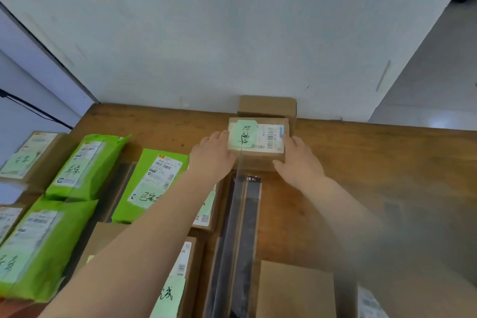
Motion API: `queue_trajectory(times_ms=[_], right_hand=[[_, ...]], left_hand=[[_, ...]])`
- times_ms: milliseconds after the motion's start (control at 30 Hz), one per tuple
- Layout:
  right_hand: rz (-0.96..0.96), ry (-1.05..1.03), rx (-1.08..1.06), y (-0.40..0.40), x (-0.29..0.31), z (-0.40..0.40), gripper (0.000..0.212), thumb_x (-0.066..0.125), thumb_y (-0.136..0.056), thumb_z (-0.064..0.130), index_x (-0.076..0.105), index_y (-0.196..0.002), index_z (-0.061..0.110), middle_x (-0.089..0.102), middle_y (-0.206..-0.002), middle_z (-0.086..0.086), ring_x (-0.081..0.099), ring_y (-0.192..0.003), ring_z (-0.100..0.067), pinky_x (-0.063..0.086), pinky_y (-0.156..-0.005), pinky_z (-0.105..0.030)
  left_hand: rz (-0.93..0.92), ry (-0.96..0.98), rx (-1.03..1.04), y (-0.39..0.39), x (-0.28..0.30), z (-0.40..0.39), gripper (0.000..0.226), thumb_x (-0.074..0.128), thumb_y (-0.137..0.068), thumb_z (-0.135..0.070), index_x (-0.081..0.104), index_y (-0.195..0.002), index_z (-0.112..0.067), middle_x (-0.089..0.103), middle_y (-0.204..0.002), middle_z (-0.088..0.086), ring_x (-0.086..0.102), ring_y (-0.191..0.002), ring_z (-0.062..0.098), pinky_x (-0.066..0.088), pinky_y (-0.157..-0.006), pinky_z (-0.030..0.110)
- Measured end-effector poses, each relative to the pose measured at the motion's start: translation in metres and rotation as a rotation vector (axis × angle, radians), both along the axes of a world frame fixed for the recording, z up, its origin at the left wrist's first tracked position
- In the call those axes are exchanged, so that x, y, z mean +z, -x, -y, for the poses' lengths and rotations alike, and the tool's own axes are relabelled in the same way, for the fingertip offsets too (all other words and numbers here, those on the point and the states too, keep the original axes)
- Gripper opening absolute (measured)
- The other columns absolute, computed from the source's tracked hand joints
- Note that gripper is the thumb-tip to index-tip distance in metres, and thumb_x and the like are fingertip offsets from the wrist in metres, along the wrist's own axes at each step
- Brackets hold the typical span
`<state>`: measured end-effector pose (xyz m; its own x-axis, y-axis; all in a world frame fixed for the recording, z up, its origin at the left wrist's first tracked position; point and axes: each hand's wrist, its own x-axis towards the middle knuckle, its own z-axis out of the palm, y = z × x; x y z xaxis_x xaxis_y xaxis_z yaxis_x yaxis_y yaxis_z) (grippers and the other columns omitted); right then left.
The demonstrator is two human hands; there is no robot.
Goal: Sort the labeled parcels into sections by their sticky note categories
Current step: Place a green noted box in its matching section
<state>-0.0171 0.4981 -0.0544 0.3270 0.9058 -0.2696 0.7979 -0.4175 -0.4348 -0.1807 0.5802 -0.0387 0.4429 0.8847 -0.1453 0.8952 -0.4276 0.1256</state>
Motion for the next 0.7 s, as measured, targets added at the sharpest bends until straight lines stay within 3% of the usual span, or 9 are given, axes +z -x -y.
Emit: queue_trajectory(times_ms=[100,167,300,433,500,633,700], right_hand=[[-0.196,-0.069,-0.09,-0.003,-0.015,-0.008,0.069,0.049,-0.094,0.031,0.011,-0.151,0.021,0.043,-0.144,-0.004,0.05,-0.123,-0.023,0.046,-0.093,-0.035],[-0.332,-0.095,-0.201,-0.003,-0.018,-0.011,0.069,0.042,-0.098,0.034,0.003,-0.151,0.015,0.045,-0.144,-0.007,0.05,-0.125,-0.025,0.043,-0.097,-0.035],[-0.511,-0.197,-0.332,-0.004,-0.022,-0.013,0.05,0.041,-0.099,0.034,0.032,-0.143,0.01,0.052,-0.138,-0.007,0.053,-0.121,-0.02,0.046,-0.09,-0.026],[-0.631,-0.351,-0.37,-0.003,-0.007,-0.006,0.046,0.044,-0.098,0.028,0.037,-0.142,0.015,0.052,-0.138,-0.001,0.05,-0.125,-0.014,0.041,-0.089,-0.019],[-0.701,-0.446,-0.393,0.0,0.007,0.0,0.045,0.046,-0.097,0.027,0.038,-0.141,0.019,0.052,-0.138,0.002,0.048,-0.126,-0.012,0.041,-0.094,-0.02],[-0.867,-0.621,-0.46,0.007,0.043,0.018,0.051,0.054,-0.094,0.023,0.038,-0.143,0.025,0.051,-0.138,0.005,0.046,-0.128,-0.011,0.04,-0.108,-0.036],[-1.017,-0.673,-0.47,0.013,0.065,0.032,0.054,0.056,-0.093,0.02,0.037,-0.142,0.029,0.054,-0.136,0.006,0.049,-0.126,-0.01,0.041,-0.107,-0.036]], left_hand=[[0.074,0.087,0.065,-0.008,-0.012,-0.008,0.037,0.041,-0.096,-0.031,0.042,-0.128,-0.013,0.055,-0.123,0.007,0.055,-0.106,0.028,0.049,-0.081,0.04],[0.197,0.153,0.133,-0.011,-0.02,-0.011,0.037,0.042,-0.096,-0.029,0.042,-0.128,-0.012,0.057,-0.125,0.007,0.057,-0.107,0.028,0.05,-0.084,0.04],[0.465,0.182,0.223,-0.014,-0.019,-0.007,0.044,0.048,-0.095,-0.023,0.039,-0.138,-0.017,0.054,-0.135,0.002,0.055,-0.116,0.019,0.044,-0.089,0.028],[0.649,0.122,0.248,-0.012,0.0,0.0,0.051,0.051,-0.094,-0.02,0.035,-0.143,-0.022,0.05,-0.139,-0.003,0.051,-0.123,0.016,0.045,-0.101,0.034],[0.735,0.093,0.229,-0.008,0.014,0.003,0.05,0.053,-0.092,-0.02,0.039,-0.14,-0.026,0.053,-0.135,-0.007,0.052,-0.12,0.011,0.05,-0.096,0.038],[0.91,0.027,0.211,0.001,0.056,0.026,0.046,0.056,-0.091,-0.015,0.045,-0.135,-0.023,0.054,-0.123,-0.014,0.05,-0.109,0.002,0.044,-0.089,0.02],[0.999,0.017,0.229,0.008,0.075,0.043,0.043,0.057,-0.091,-0.015,0.048,-0.132,-0.022,0.056,-0.121,-0.011,0.053,-0.107,0.006,0.047,-0.086,0.02]])
